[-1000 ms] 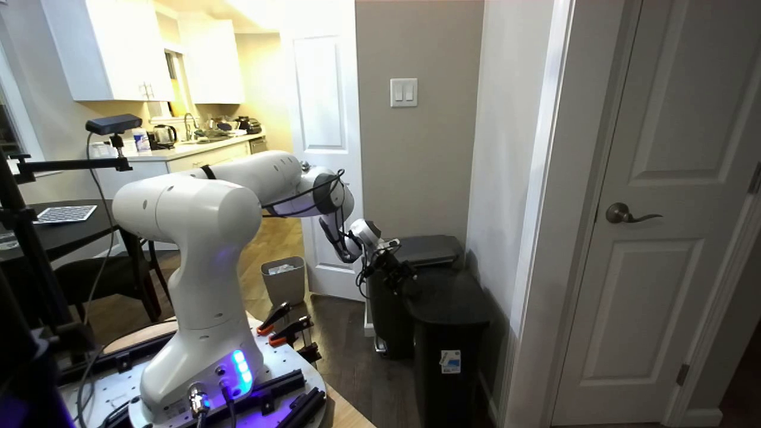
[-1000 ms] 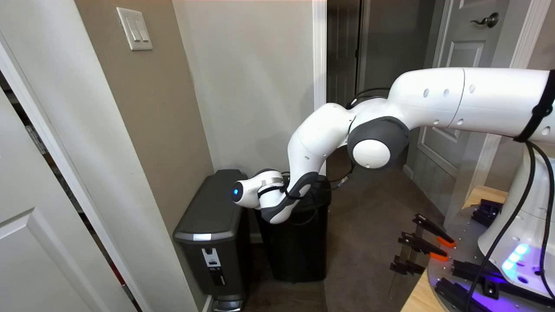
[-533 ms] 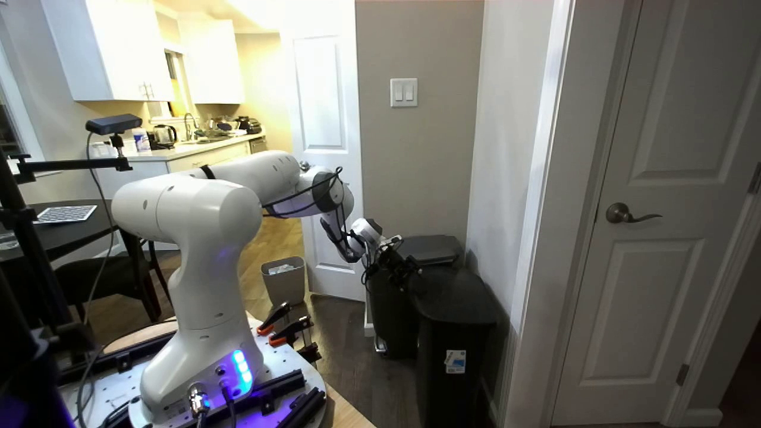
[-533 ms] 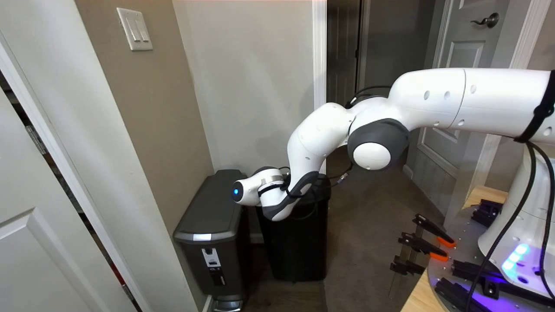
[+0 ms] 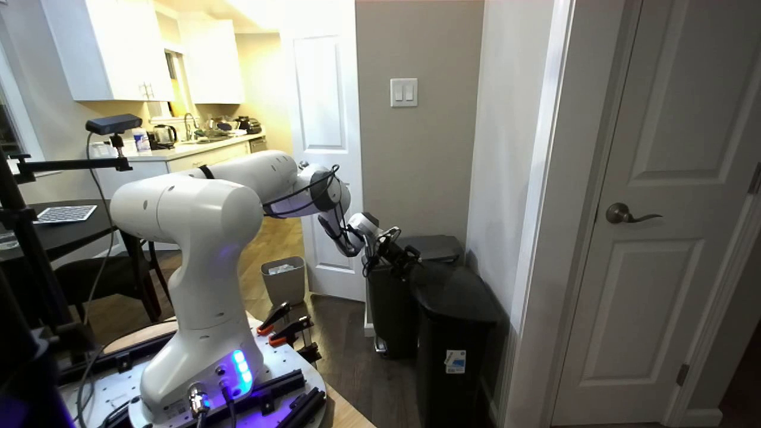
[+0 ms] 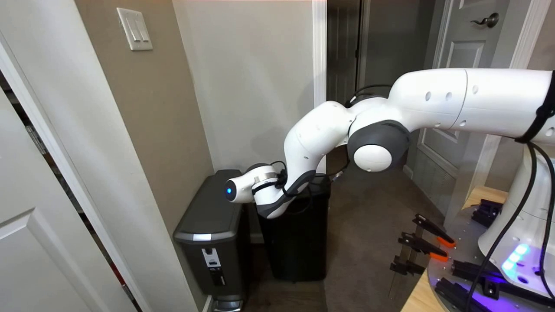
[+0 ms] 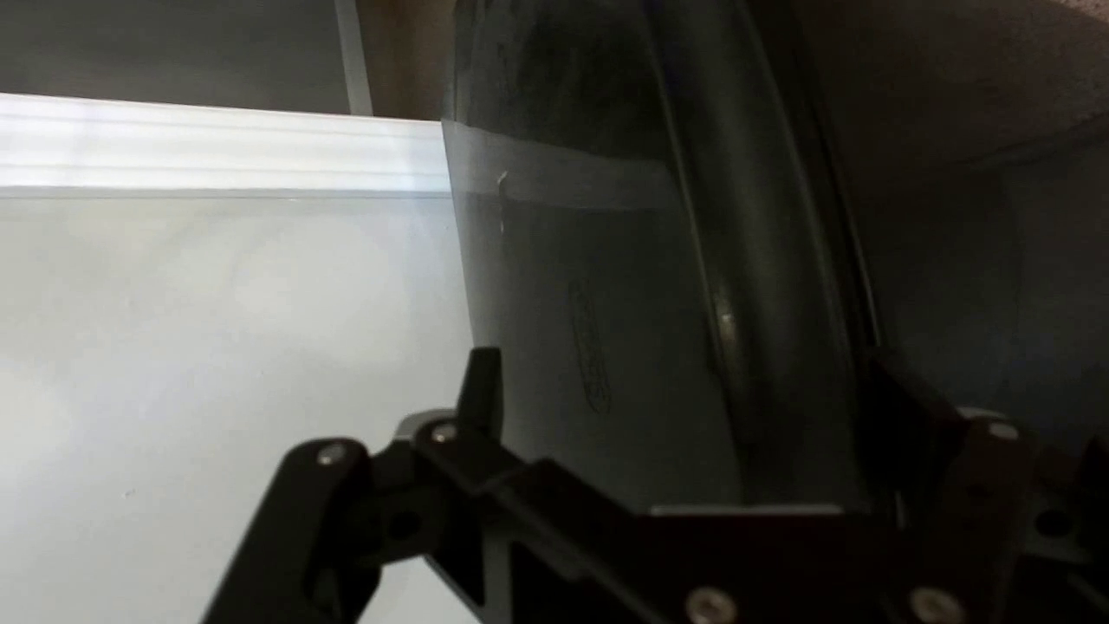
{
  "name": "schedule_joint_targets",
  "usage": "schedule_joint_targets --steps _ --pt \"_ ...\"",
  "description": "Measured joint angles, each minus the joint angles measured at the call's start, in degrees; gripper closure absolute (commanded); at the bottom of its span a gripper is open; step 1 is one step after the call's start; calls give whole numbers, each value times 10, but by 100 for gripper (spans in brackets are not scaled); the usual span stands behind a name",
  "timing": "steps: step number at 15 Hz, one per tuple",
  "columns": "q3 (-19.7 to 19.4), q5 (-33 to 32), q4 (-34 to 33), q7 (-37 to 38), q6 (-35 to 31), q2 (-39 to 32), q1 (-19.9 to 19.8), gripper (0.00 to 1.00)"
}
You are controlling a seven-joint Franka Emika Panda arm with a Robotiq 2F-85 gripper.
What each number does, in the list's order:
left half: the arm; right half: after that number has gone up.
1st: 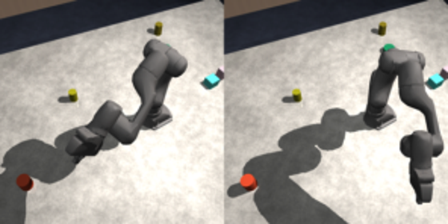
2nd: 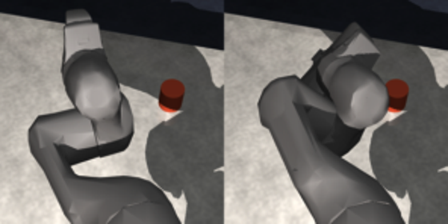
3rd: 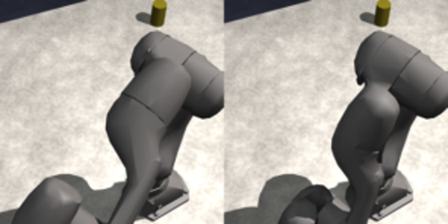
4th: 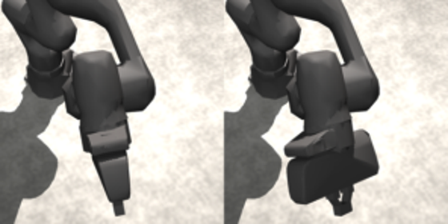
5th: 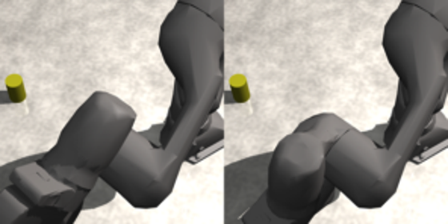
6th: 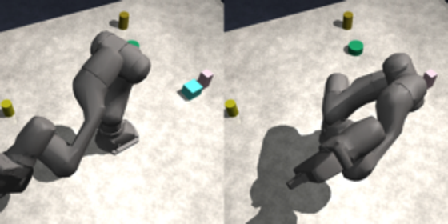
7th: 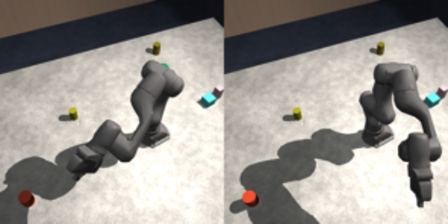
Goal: Fully open the black bin
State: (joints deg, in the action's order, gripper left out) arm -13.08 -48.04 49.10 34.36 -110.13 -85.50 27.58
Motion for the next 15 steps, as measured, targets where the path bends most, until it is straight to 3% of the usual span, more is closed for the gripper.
schedule_joint_targets --steps 15 --pt "-5 5 -54 11 0 10 -71 0"
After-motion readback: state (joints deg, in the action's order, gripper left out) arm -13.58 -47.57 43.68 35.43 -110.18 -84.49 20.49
